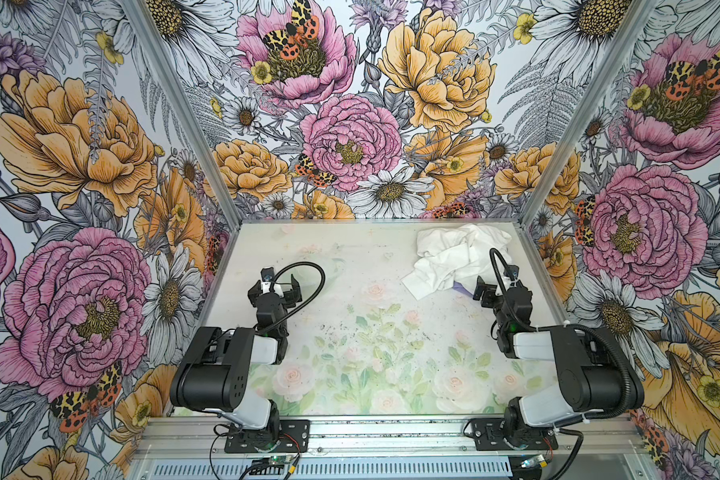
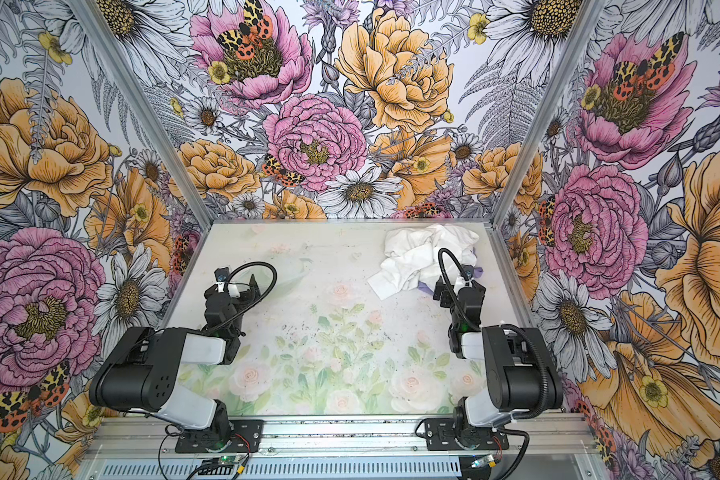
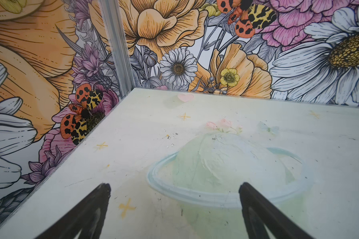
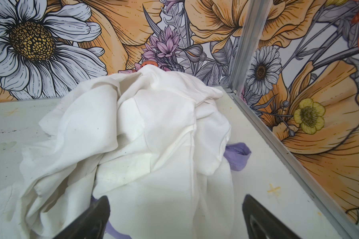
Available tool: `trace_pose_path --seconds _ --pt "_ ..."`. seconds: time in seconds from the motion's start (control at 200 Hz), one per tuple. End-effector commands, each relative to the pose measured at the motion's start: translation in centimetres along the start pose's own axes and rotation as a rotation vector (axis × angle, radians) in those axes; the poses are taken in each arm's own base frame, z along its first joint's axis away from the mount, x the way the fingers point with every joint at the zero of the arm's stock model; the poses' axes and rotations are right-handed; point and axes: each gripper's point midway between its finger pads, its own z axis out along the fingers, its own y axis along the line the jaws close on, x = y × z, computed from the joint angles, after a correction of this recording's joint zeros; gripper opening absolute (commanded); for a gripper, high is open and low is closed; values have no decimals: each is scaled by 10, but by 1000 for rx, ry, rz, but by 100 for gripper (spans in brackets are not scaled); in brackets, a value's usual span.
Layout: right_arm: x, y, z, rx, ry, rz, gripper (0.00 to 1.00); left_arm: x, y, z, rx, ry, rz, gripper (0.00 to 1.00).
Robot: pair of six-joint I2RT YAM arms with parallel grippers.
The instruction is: Pick out a specific cloth from the pile
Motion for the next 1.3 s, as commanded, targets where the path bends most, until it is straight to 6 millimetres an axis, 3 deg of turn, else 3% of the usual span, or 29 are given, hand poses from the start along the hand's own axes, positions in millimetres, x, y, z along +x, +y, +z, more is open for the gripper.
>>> trace_pose_path --seconds 0.0,0.19,0.375,0.52,0.621,0.811,1.006,1.101,1.296 --pt "-29 -4 -18 30 -40 21 99 -29 -1 -16 -25 -98 16 99" --pt "-67 1 -59 -19 -70 120 99 -68 -28 -47 -24 -92 82 99" --pt "-99 9 -93 -93 -82 220 99 -116 -48 -90 90 -81 -51 99" --pt "-101 16 -104 -147 -24 281 99 -151 -63 -128 276 -56 -175 99" --pt "-95 8 -103 -117 38 306 99 -164 -73 -151 388 -27 -183 99" --pt "-86 -30 -85 -49 112 515 96 -167 -86 -179 542 11 -125 99" --pt "-75 -68 -61 17 141 692 90 -131 -122 -188 739 114 -54 99" --pt "-69 -83 -47 17 137 791 86 -122 -136 -195 827 135 -4 99" --pt "-58 -103 -20 32 148 862 76 -124 -130 -198 808 105 -2 99"
